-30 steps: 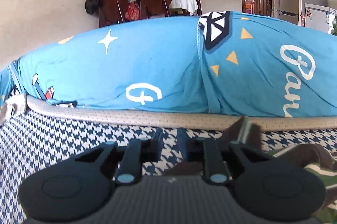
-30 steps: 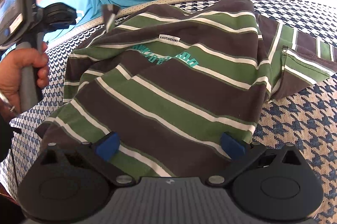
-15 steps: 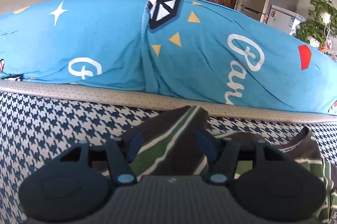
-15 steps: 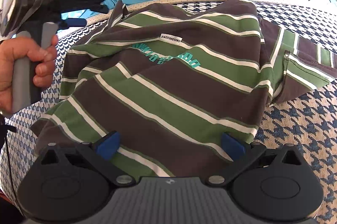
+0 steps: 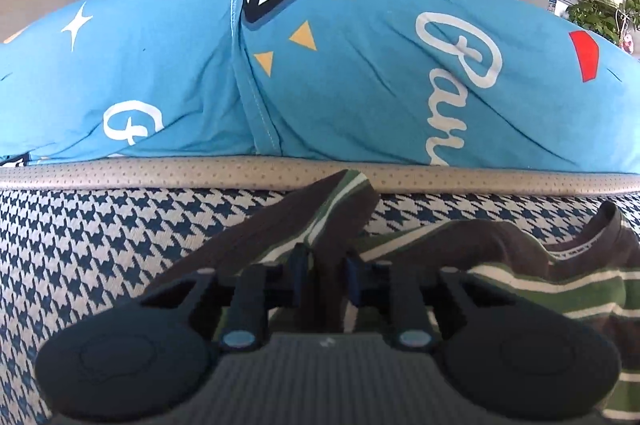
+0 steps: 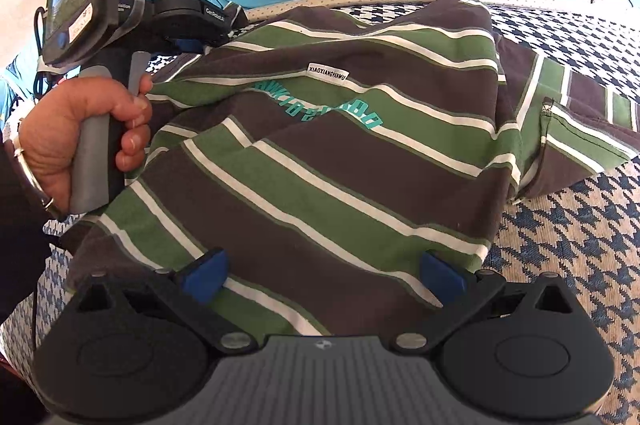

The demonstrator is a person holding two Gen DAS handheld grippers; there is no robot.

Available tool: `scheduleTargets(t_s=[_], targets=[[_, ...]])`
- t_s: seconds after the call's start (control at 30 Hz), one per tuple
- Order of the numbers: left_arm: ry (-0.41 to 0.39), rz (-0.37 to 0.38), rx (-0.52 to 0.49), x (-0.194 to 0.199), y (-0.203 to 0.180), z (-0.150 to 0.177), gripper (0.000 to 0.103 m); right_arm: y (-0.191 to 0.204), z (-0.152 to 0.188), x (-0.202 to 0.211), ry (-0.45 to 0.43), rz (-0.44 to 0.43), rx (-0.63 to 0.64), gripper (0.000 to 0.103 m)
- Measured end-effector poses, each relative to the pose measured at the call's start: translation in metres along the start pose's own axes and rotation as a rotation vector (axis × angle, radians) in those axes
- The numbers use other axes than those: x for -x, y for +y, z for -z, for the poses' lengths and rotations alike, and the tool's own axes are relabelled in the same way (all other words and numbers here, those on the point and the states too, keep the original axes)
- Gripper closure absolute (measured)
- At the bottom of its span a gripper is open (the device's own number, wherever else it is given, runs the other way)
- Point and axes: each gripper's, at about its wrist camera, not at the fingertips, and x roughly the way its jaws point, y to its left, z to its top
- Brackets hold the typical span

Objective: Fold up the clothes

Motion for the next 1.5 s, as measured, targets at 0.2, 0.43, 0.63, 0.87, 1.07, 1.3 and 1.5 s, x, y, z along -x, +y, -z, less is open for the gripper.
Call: scheduleTargets(t_s=[0.2, 0.43, 0.63, 0.87, 1.07, 1.3, 1.5], targets=[[-0.066, -0.089, 0.002, 0.016, 0.007, 0.000, 0.092, 0.000, 0.000, -0.001, -0.001, 0.002, -0.002, 0.000], [-0.132, -0.217, 0.003, 0.041, 0.032, -0.007, 0.092, -0.003, -0.002, 0.000, -0.003, -0.005, -0.022, 0.000], [-0.076, -0.242, -0.001, 0.052, 0.058, 0.003, 0.092, -0.011, -0.006, 0.004, -0.004, -0.067, -0.084, 0.000], [0.048, -0.240, -0.010, 0.057, 0.081, 0.025, 0.088, -0.007, -0.007, 0.005, 0.007, -0.103, -0.085, 0.000], [0.083, -0.245, 0.012, 0.069, 0.081, 0.034, 0.058, -0.003, -0.006, 0.002, 0.016, -0.106, -0.067, 0.000], [-0.024, -0.138, 0.091, 0.098, 0.081, 0.020, 0.033, 0.000, -0.004, 0.000, 0.023, -0.104, -0.047, 0.000], [-0.053, 0.015, 0.054, 0.091, 0.062, 0.010, 0.032, 0.002, -0.003, -0.001, 0.025, -0.095, -0.034, 0.000]])
